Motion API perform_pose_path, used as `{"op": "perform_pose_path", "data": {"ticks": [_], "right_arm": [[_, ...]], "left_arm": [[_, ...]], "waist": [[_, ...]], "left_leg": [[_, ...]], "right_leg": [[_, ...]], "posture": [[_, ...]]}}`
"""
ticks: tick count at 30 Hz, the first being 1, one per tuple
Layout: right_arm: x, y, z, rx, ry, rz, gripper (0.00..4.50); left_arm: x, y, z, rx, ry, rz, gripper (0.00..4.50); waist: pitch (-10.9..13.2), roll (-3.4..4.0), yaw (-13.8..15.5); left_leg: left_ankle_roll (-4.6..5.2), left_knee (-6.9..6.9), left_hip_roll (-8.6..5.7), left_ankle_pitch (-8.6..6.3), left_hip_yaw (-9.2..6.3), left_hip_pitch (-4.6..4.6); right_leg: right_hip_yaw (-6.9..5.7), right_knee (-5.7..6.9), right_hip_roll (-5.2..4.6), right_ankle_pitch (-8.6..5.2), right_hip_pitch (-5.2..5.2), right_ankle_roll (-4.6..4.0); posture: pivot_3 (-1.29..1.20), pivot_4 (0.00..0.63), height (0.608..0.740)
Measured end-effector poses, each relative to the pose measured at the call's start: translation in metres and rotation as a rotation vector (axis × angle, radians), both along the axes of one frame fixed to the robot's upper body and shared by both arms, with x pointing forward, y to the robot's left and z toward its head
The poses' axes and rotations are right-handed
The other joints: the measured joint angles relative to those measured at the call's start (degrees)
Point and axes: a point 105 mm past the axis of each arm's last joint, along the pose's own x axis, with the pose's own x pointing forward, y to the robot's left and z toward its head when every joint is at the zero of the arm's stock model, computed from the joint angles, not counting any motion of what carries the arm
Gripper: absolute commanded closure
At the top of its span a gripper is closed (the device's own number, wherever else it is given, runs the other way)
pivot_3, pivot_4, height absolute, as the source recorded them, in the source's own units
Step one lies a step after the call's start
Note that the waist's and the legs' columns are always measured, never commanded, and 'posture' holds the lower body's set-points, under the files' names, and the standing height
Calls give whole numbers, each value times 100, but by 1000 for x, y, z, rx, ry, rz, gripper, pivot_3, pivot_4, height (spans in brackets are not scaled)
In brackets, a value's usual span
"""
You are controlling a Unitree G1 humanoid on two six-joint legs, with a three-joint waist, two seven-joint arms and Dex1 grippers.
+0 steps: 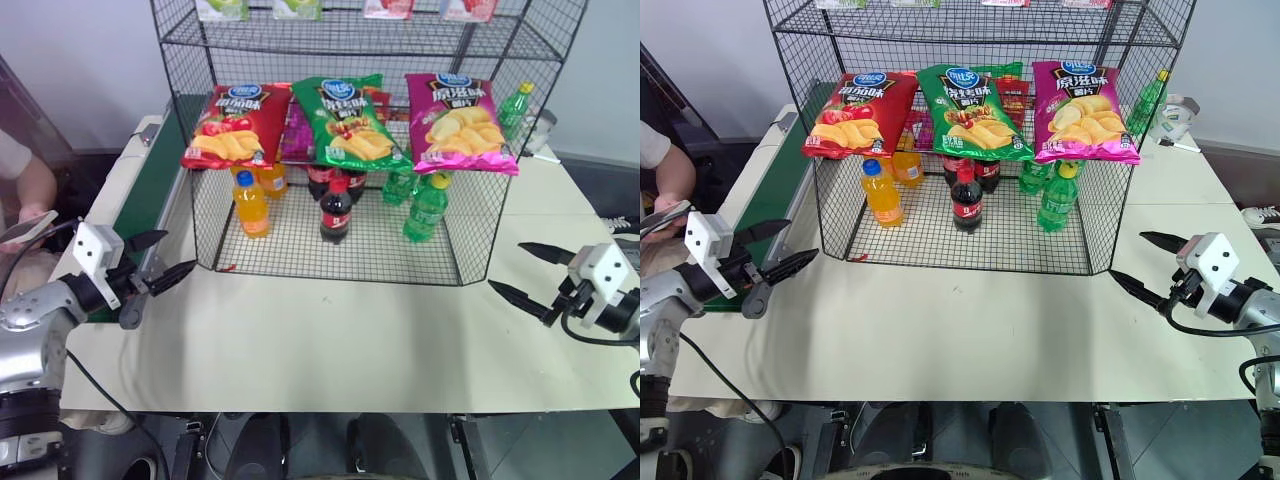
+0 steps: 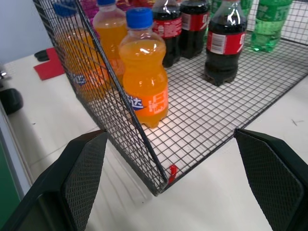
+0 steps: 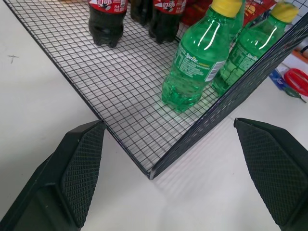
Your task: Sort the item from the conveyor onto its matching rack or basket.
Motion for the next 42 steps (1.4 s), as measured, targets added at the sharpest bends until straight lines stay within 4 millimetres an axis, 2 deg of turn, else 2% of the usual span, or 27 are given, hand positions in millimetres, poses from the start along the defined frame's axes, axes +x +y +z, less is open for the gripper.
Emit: {"op": "perform_pose_path", "data": {"ticks": [8, 25, 42], "right_arm": [[2, 4, -3, 24, 36, 13, 54], [9, 10, 7, 59, 13, 42, 54], [9, 12, 5, 66, 11, 40, 54]], "left_arm": [[-2, 1, -1, 13, -19, 2, 0], [-6, 6, -7, 29, -17, 31, 0], [-6, 5, -7, 29, -17, 29, 0]], "waist": [[0, 0, -6], [0, 0, -4], [0, 0, -4]], "left_leg": [[0, 0, 0, 0, 0, 0], [0, -1, 0, 0, 0, 0], [0, -1, 0, 0, 0, 0]], "right_leg": [[0, 0, 0, 0, 0, 0], [0, 0, -2, 0, 0, 0], [0, 0, -2, 0, 0, 0]], "posture": [[0, 150, 739], [0, 150, 739], [0, 150, 739]]}}
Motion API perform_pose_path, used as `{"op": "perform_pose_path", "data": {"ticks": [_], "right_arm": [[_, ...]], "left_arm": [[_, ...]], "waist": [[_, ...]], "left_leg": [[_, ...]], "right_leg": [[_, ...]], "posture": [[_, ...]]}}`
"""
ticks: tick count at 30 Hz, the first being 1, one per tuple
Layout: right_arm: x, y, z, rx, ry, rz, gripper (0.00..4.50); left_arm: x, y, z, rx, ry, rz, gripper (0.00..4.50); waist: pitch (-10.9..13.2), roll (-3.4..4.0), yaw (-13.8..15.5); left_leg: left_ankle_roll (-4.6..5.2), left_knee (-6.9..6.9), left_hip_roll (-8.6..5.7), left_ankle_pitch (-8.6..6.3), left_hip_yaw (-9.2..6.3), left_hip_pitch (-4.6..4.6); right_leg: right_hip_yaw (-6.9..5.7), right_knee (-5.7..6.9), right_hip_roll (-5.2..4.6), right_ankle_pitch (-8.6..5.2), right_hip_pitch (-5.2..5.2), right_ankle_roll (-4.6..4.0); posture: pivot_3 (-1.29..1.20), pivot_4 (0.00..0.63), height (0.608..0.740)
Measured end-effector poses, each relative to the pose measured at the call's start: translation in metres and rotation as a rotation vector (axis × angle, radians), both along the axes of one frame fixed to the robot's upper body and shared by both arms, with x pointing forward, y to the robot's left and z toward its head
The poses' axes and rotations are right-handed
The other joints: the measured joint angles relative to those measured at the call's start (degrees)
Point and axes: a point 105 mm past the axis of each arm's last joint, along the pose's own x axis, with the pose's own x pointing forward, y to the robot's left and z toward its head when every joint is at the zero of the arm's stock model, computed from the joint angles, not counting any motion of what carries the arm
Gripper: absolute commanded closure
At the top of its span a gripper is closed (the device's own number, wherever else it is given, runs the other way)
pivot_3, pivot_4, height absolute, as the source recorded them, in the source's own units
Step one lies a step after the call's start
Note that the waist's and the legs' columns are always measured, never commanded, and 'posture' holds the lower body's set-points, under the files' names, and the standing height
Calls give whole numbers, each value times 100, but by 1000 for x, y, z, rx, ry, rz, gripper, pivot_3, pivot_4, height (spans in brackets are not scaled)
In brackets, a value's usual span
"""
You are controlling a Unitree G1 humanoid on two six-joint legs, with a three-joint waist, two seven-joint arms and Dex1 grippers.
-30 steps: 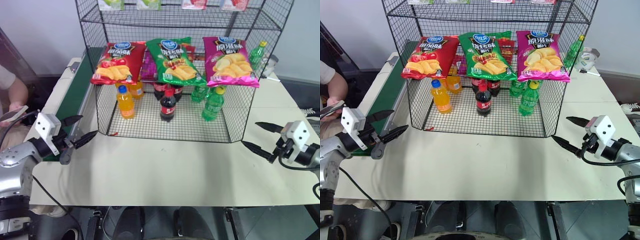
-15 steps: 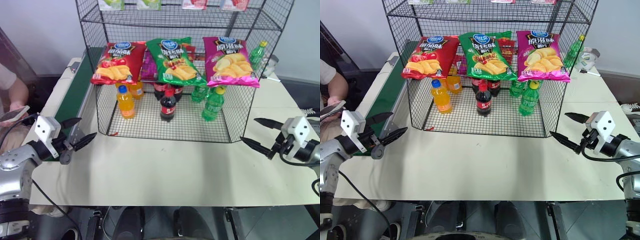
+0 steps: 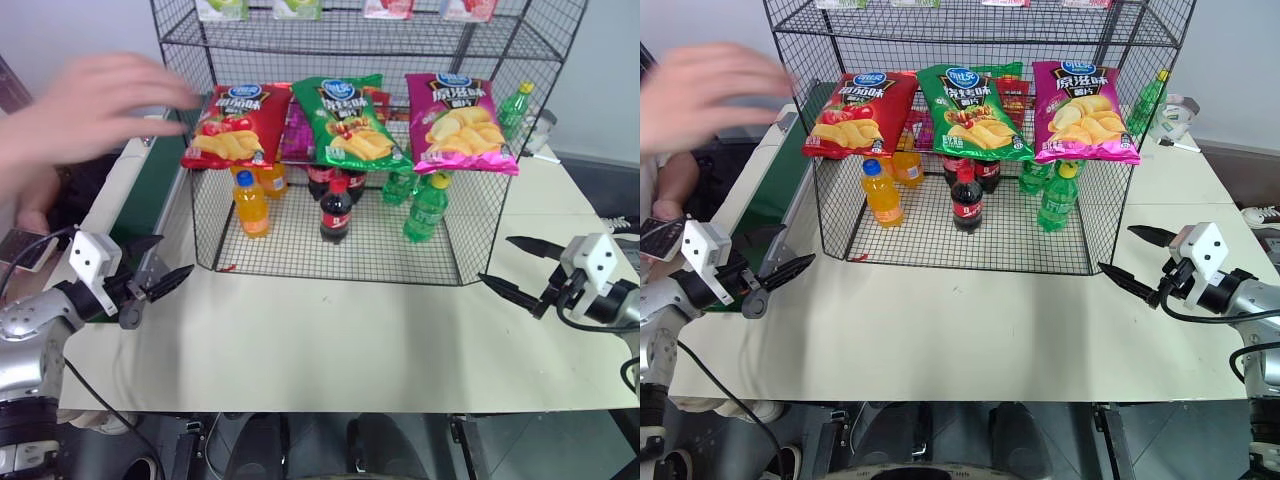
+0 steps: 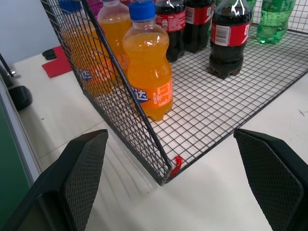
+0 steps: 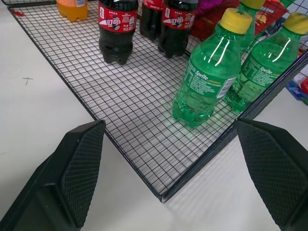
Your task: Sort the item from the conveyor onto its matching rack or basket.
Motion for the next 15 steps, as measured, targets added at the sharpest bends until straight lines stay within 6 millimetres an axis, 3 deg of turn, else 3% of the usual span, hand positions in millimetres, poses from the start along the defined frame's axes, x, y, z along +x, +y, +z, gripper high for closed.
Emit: {"op": "perform_pose_path", "data": {"ticks": [15], "right_arm": [[1, 2, 1, -14, -14, 11, 54]], "left_arm": [[1, -1, 1, -1, -2, -2, 0]], "waist": [[0, 0, 0]], "left_leg": [[0, 0, 0, 0, 0, 0]], "right_leg": [[0, 0, 0, 0, 0, 0]], "posture": [[0, 150, 739]]}}
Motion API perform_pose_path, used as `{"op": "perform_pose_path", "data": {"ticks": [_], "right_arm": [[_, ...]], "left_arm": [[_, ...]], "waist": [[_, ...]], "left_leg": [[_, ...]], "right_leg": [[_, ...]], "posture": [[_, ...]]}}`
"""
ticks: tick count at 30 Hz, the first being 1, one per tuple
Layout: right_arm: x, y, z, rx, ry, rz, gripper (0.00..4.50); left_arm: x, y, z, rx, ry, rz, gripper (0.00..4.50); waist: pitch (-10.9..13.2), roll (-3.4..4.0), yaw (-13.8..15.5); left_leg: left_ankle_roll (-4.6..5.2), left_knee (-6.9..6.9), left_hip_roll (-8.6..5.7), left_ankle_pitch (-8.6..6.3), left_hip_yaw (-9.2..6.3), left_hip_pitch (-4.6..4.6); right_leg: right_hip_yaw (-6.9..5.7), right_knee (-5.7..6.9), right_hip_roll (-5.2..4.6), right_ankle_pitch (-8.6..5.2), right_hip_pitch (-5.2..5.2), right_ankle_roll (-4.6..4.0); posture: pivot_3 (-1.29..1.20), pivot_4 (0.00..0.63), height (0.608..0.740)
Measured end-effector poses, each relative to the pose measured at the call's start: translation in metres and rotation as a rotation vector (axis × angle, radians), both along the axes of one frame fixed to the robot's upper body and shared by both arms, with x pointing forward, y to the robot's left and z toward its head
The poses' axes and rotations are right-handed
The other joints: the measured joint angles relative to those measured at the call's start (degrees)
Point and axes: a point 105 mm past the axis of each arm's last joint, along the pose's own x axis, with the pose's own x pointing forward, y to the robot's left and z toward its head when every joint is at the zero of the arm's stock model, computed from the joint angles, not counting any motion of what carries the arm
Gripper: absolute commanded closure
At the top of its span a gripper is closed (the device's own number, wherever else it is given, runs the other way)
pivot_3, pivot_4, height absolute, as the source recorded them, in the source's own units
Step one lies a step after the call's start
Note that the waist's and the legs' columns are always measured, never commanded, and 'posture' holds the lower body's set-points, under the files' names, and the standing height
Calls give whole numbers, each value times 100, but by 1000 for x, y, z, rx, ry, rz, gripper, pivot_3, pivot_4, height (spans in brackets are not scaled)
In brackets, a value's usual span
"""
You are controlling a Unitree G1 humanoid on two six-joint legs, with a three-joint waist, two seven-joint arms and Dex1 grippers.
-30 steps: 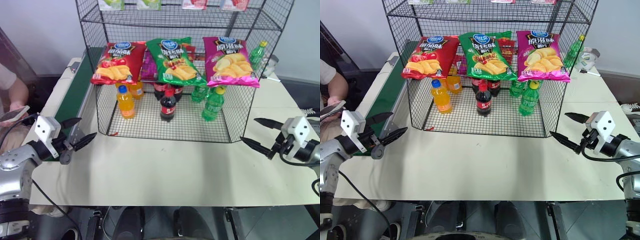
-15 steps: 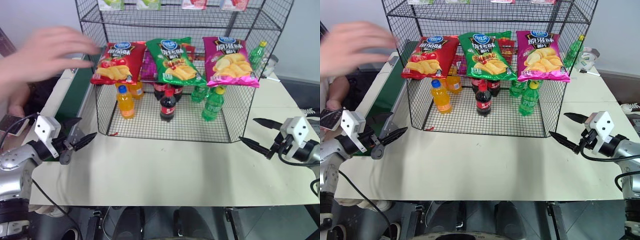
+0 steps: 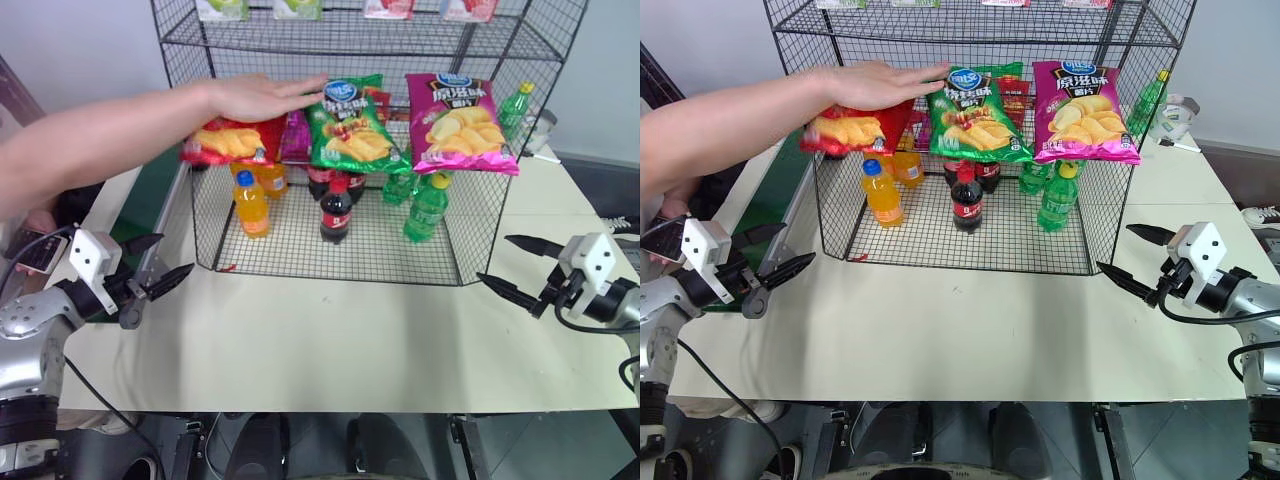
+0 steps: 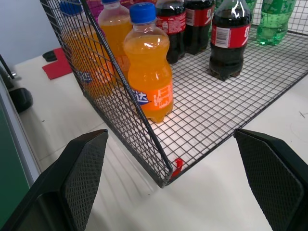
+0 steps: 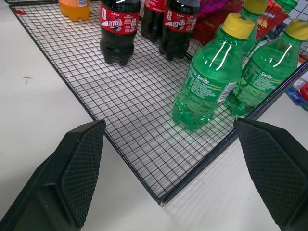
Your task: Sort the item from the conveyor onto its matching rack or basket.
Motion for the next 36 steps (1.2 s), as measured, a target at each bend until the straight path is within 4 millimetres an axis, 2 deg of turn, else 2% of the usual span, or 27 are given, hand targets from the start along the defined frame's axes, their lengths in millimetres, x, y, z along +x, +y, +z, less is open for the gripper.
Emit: {"op": "perform_pose_path", "data": {"ticks": [9, 26, 36], "right_arm": [[4, 3, -2, 11, 23, 20, 54], [9, 6, -3, 14, 17, 38, 54], [11, 8, 1, 9, 1, 45, 54]], "left_arm": [[3, 0, 6, 14, -18, -7, 0], [-3, -7, 4, -15, 12, -26, 0], [3, -6, 10, -12, -15, -10, 0]], "waist": [[0, 0, 0], [0, 0, -3], [0, 0, -7]], "left_leg": [[0, 0, 0, 0, 0, 0], [0, -1, -1, 0, 0, 0], [0, -1, -1, 0, 0, 0]], "right_leg": [[0, 0, 0, 0, 0, 0], [0, 0, -2, 0, -1, 0], [0, 0, -1, 0, -1, 0]], "posture": [[0, 150, 739], [0, 150, 739], [0, 150, 739]]}}
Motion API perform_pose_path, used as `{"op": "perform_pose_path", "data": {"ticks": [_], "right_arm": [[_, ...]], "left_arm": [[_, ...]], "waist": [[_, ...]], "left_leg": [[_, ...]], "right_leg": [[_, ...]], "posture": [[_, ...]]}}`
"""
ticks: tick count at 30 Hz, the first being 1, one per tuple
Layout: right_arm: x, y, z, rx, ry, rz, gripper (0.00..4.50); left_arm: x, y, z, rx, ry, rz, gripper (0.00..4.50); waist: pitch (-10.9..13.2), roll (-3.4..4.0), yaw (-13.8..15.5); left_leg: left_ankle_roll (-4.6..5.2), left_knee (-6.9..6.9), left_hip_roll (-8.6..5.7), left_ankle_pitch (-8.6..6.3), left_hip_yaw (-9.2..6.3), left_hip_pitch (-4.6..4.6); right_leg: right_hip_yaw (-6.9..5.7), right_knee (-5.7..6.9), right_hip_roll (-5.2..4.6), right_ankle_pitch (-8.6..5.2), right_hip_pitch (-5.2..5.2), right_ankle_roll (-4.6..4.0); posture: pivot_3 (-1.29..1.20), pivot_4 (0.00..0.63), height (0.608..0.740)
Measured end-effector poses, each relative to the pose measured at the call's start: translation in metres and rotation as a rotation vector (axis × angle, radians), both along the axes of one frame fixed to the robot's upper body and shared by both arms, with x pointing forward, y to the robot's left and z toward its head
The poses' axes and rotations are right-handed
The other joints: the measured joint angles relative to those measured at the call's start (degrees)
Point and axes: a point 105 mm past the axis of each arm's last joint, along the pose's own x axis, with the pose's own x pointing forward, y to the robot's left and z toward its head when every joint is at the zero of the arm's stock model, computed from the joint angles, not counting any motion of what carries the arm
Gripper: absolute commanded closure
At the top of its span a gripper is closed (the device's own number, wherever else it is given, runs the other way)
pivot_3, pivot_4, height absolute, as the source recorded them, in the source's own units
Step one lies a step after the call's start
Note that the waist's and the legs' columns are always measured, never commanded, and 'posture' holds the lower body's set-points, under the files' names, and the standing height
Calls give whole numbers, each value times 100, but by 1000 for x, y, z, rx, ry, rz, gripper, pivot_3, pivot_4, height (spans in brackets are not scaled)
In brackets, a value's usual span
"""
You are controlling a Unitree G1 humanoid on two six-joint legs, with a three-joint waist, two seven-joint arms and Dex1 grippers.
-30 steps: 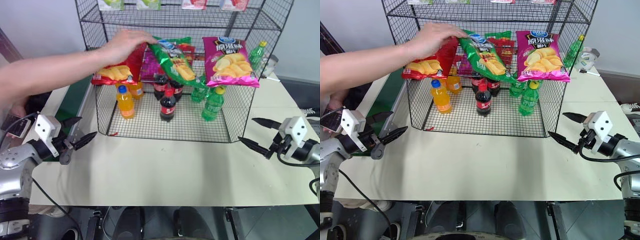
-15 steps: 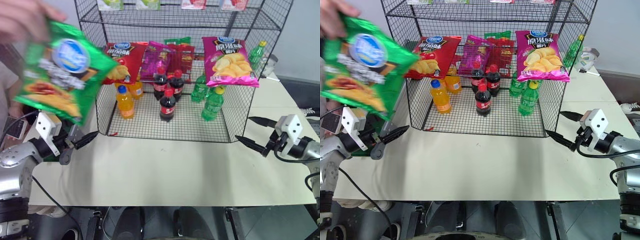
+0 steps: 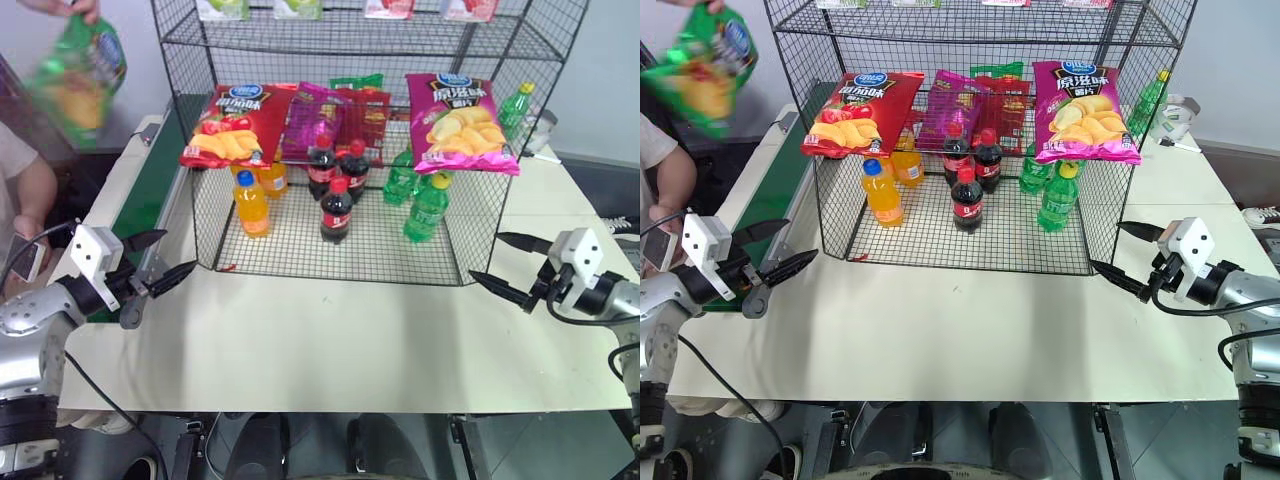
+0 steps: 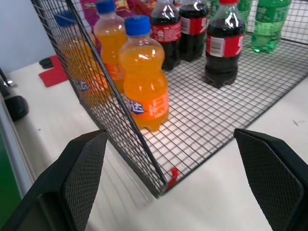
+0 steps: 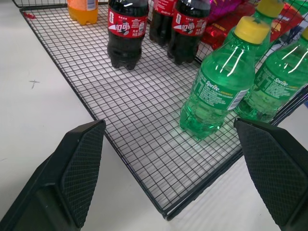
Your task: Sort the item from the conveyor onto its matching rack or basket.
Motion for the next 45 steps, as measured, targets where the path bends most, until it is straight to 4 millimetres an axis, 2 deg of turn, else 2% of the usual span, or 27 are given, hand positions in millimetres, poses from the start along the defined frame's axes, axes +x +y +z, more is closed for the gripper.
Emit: {"op": "perform_pose_path", "data": {"ticks": [6, 30, 45], "right_arm": [[1, 1, 1, -5, -5, -1, 54], [-3, 2, -6, -9, 9, -7, 54], [-2, 4, -7, -8, 19, 0, 54]], "left_arm": [[10, 4, 8, 20, -48, 26, 0], [6, 1, 3, -7, 8, -5, 0], [3, 6, 0, 19, -5, 54, 0]], "waist": [[0, 0, 8], [0, 0, 4], [0, 0, 3]], "left_leg": [[0, 0, -1, 0, 1, -1], [0, -1, 0, 0, 1, -1], [0, -1, 0, 0, 1, -1]], "right_leg": [[0, -1, 0, 0, 0, 0], [0, 0, 0, 0, -2, 0], [1, 0, -1, 0, -2, 0]], "posture": [[0, 150, 739], [0, 150, 739], [0, 150, 739]]}}
